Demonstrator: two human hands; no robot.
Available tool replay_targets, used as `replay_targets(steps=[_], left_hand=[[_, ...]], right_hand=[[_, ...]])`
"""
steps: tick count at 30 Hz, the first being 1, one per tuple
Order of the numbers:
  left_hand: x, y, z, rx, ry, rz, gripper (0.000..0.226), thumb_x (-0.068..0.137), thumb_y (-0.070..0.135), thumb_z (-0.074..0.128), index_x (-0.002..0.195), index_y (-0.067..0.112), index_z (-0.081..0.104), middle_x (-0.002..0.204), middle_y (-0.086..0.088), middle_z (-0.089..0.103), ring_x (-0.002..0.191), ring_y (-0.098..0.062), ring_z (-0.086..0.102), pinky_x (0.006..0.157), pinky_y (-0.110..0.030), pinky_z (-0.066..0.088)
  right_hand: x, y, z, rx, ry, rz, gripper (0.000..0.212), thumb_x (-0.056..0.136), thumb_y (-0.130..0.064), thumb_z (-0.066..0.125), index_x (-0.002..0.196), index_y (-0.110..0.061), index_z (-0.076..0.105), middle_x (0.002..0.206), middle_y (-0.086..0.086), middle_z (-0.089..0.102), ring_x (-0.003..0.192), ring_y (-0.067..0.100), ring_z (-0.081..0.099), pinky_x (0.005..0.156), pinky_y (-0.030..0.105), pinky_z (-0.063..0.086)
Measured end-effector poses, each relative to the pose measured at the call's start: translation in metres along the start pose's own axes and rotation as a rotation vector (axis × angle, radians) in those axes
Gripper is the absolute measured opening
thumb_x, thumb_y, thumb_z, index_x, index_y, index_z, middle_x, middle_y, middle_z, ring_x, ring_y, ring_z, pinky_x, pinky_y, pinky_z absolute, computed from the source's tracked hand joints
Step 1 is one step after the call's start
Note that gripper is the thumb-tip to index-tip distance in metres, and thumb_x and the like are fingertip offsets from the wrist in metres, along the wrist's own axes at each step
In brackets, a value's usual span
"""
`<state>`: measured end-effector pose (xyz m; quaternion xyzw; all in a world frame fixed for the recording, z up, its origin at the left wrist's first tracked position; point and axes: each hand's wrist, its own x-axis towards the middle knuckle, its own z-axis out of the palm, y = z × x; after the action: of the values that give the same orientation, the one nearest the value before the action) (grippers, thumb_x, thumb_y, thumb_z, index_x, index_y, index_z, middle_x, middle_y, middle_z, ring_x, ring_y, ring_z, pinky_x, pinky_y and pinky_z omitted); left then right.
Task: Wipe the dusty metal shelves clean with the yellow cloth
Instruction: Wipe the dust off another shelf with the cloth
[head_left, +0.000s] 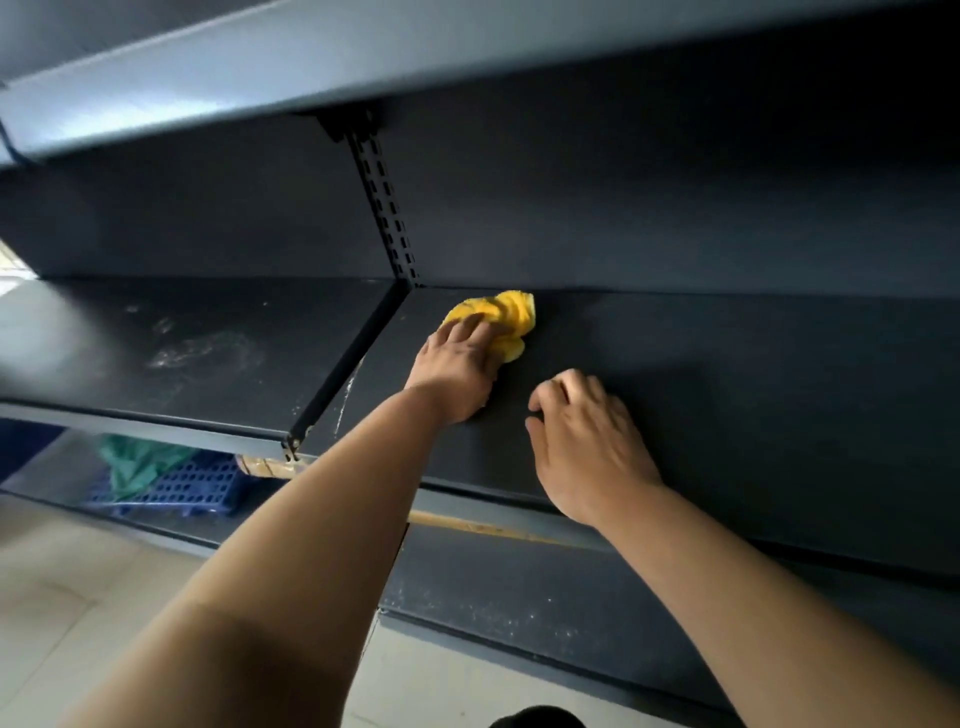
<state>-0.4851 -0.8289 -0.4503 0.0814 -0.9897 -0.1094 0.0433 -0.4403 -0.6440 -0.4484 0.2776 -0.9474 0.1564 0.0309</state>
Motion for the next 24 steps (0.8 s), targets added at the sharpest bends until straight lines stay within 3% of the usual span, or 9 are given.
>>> replay_targets(steps=[4, 7, 11, 18, 24], left_hand=[[-0.023, -0.026, -0.008, 0.069, 0.035, -0.249, 0.05, 0.099, 0.047, 0.033, 0.146, 0.031, 0.029, 0.157, -0.004, 0.023, 0.142, -0.031, 0.018, 0.115, -0.044, 0.017], [-0.048, -0.04, -0.013, 0.085, 0.078, -0.341, 0.049, 0.099, 0.046, 0.031, 0.144, 0.03, 0.031, 0.156, -0.007, 0.024, 0.142, -0.033, 0.019, 0.115, -0.046, 0.019], [-0.078, -0.045, -0.017, 0.107, 0.093, -0.404, 0.048, 0.1, 0.045, 0.03, 0.145, 0.029, 0.03, 0.156, -0.008, 0.024, 0.142, -0.034, 0.018, 0.114, -0.048, 0.022], [-0.093, -0.033, -0.02, 0.151, 0.078, -0.48, 0.048, 0.099, 0.044, 0.031, 0.144, 0.027, 0.029, 0.156, -0.006, 0.022, 0.142, -0.035, 0.017, 0.112, -0.051, 0.022], [-0.078, -0.043, -0.022, 0.115, 0.026, -0.468, 0.054, 0.099, 0.047, 0.034, 0.148, 0.03, 0.023, 0.159, -0.001, 0.015, 0.145, -0.032, 0.01, 0.116, -0.052, 0.018]], right_hand=[[0.0, 0.002, -0.002, -0.011, -0.013, -0.016, 0.03, 0.101, -0.036, 0.034, 0.124, -0.022, 0.046, 0.127, 0.002, 0.044, 0.116, 0.022, 0.046, 0.097, 0.036, 0.038], [-0.002, 0.002, 0.0, -0.044, -0.006, -0.042, 0.03, 0.1, -0.036, 0.035, 0.122, -0.021, 0.049, 0.124, 0.003, 0.048, 0.113, 0.024, 0.049, 0.094, 0.037, 0.039], [-0.005, 0.0, 0.0, -0.061, 0.029, -0.121, 0.029, 0.098, -0.035, 0.04, 0.114, -0.02, 0.058, 0.117, 0.005, 0.055, 0.103, 0.029, 0.054, 0.087, 0.043, 0.043], [-0.007, -0.002, -0.009, -0.075, -0.04, -0.146, 0.03, 0.099, -0.036, 0.035, 0.12, -0.022, 0.051, 0.124, 0.004, 0.05, 0.113, 0.026, 0.048, 0.092, 0.042, 0.039], [0.009, 0.005, -0.021, -0.072, -0.136, -0.225, 0.03, 0.1, -0.038, 0.038, 0.117, -0.02, 0.054, 0.121, 0.003, 0.05, 0.112, 0.027, 0.049, 0.086, 0.039, 0.041]])
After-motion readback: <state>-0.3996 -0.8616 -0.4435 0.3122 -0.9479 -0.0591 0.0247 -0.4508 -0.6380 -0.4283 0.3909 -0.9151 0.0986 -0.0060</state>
